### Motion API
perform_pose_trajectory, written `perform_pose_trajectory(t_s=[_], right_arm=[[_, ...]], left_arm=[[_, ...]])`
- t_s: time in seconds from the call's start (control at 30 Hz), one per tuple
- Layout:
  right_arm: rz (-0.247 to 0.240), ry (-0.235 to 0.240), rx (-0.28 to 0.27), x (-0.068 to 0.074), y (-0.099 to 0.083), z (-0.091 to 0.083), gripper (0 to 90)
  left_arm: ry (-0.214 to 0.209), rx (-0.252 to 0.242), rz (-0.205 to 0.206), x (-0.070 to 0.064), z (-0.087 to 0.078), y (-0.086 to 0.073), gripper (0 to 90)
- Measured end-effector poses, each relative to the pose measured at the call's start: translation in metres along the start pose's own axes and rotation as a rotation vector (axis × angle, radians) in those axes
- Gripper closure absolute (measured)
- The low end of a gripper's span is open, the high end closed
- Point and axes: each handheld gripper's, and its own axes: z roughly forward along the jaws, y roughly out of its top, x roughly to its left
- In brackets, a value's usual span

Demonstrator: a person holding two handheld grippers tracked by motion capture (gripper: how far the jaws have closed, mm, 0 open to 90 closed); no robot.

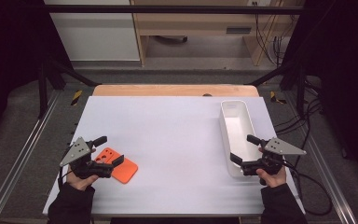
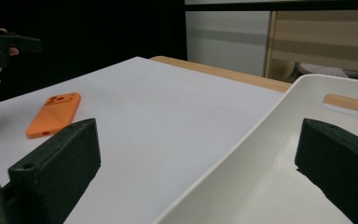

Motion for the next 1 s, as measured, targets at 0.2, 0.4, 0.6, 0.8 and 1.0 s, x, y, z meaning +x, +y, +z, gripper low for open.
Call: perform_pose_trajectory(t_s=[0.2,0.4,0.6,0.8,1.0], right_arm=[[-0.002,0.002,0.004,0.000,-0.001,0.000,0.4],[-0.002,0.001,0.006,0.001,0.000,0.000,0.4],[-0.005,-0.003,0.011,0.001,-0.001,0.000,0.4],[-0.005,-0.003,0.021,0.001,-0.001,0.001,0.4],[-0.009,-0.005,0.025,0.001,-0.001,0.001,0.4]], left_arm=[[0.005,0.004,0.000,0.000,-0.001,0.000,1.6],[0.009,0.004,-0.001,0.001,-0.002,0.000,1.7],[0.009,0.005,0.000,0.001,-0.003,0.000,1.6],[0.024,0.009,-0.008,0.005,-0.007,-0.001,2.1],[0.054,0.046,-0.012,0.009,-0.013,-0.004,2.4]])
